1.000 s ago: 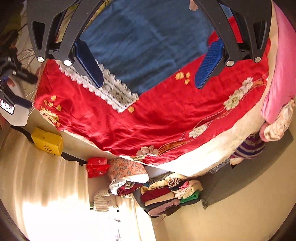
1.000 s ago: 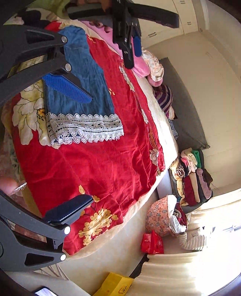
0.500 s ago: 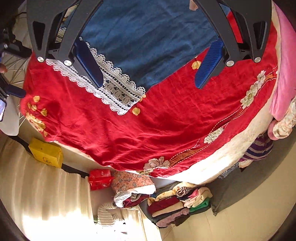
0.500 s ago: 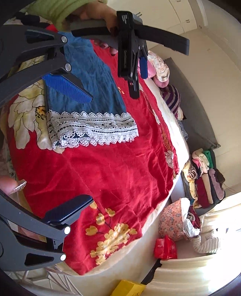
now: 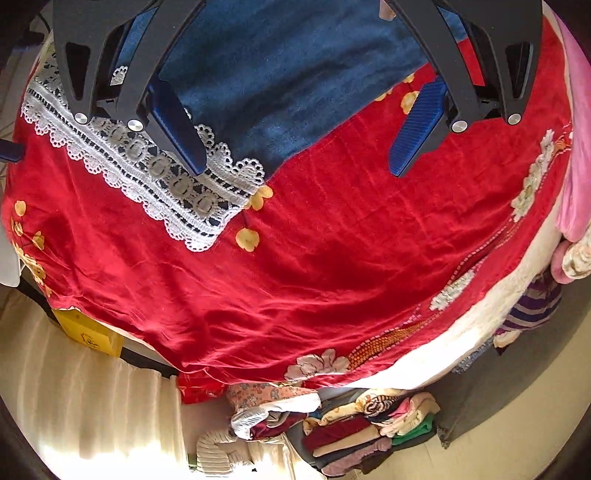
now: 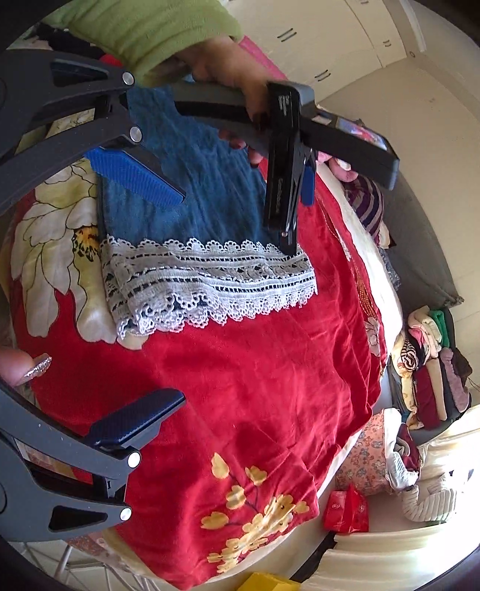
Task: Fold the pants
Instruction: 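Grasp the lace hem edge with the left tool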
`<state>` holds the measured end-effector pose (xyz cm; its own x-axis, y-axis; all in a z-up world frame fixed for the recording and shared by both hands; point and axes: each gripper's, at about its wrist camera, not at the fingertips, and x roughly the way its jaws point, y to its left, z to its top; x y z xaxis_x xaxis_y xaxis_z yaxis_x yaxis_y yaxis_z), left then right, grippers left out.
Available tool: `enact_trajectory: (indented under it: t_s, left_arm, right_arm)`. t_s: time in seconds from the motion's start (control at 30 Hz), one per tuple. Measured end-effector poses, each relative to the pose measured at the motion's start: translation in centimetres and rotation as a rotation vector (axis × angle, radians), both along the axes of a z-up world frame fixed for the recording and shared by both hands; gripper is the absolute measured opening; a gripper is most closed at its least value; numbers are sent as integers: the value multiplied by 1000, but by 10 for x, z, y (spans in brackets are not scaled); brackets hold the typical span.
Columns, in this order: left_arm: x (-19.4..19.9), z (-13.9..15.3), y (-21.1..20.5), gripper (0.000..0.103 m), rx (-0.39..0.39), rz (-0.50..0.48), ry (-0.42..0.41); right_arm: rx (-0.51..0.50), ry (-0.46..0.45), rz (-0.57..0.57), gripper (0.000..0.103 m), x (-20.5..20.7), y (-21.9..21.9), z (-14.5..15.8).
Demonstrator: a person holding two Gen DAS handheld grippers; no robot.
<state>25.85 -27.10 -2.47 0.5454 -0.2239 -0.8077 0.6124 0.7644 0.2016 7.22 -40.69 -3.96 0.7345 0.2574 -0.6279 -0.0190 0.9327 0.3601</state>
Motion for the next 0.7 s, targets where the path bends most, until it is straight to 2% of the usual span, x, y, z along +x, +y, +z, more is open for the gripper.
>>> enact_trajectory:
  t_s: [0.2,0.3,0.37,0.4,0.5,0.7]
  left_arm:
    - [7,-21,1,99,-64,-18,79]
    - [11,-29,6,98,-114,-10,145]
    - [11,-32,10,93,-144,-17,161]
    - [10,-32,12,87,-151,-25,168]
    - [8,-28,12,75,-151,-68,178]
    - [11,-28,7,76,-119,-108,188]
  right_arm:
    - [-7,13,12,93,2,5,0]
    - [-2,25,12,93,3,6,-1]
    - [-3,33,16,93,6,8,-2]
    - [-6,40,17,93,7,10,-2]
    - [-19,56,24,93,9,14,-2]
    - [-17,110,16,93,19,21,-10]
